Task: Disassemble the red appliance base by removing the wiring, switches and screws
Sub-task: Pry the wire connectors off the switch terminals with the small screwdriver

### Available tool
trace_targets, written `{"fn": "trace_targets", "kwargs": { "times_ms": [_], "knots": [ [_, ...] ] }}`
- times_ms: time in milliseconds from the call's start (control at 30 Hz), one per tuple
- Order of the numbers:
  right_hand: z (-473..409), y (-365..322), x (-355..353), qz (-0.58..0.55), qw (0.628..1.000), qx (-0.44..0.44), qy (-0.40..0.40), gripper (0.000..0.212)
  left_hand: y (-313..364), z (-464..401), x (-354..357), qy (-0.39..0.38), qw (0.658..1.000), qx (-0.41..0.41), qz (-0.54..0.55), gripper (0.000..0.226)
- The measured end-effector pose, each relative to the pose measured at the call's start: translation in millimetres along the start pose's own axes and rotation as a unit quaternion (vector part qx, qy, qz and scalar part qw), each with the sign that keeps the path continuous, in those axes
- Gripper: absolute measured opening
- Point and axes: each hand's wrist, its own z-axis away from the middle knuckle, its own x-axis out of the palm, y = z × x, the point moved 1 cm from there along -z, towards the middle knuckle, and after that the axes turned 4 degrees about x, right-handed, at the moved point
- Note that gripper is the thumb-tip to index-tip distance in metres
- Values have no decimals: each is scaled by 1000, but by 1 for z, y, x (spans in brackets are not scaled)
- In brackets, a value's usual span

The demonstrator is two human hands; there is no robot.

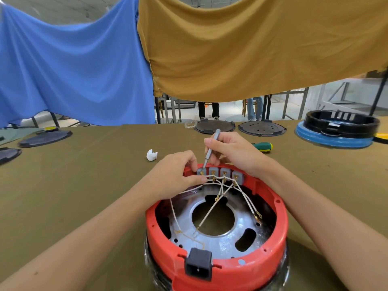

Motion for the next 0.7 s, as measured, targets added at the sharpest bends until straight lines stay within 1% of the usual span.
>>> {"fn": "trace_targets", "kwargs": {
  "times_ms": [133,300,467,700],
  "knots": [
    [1,1,0,-2,1000,-20,18,27,1,0,-1,1,1000,-6,-3,29],
    [4,-1,0,36,998,-39,13,26,2,0,-1,0,1000,-12,3,29],
    [2,-2,1,31,999,-24,10,28,3,1,-2,-1,1000,-13,4,29],
    [-3,-1,0,7,1000,23,-9,32,5,2,-2,-10,1000,-16,0,28]
  ]
}}
